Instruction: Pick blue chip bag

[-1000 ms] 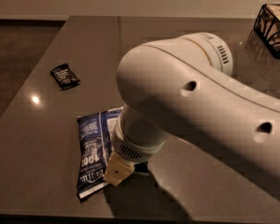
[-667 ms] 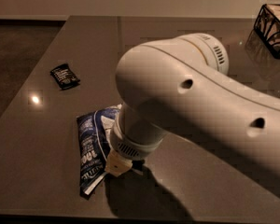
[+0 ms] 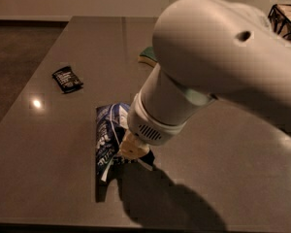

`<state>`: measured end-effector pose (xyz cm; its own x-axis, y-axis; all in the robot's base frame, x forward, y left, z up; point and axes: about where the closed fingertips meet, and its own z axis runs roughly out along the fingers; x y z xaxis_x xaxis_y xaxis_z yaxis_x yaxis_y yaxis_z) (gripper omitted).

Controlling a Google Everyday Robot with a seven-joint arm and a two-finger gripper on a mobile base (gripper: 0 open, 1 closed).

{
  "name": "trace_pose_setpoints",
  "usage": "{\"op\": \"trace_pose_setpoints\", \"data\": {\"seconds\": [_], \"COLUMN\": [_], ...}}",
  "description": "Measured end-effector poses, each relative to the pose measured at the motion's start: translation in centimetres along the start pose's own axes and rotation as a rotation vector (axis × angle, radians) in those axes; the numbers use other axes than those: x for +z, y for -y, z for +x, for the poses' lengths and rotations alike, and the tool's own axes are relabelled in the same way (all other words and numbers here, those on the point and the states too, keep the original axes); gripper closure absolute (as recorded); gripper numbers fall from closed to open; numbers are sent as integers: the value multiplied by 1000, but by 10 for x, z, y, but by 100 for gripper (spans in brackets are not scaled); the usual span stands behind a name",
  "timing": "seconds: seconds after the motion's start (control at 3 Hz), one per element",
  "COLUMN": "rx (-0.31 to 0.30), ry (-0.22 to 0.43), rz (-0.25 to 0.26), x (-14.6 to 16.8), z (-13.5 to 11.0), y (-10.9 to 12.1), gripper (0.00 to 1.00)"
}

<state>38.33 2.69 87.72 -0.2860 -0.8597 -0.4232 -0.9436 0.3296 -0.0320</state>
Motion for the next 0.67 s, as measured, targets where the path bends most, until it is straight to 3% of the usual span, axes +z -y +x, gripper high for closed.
{"op": "trace_pose_setpoints", "data": {"seconds": [0.67], "rx": [-151], "ry": [82], "rz": [-24], "x": [-75], "z": [-14], "y": [25], "gripper": [100]}}
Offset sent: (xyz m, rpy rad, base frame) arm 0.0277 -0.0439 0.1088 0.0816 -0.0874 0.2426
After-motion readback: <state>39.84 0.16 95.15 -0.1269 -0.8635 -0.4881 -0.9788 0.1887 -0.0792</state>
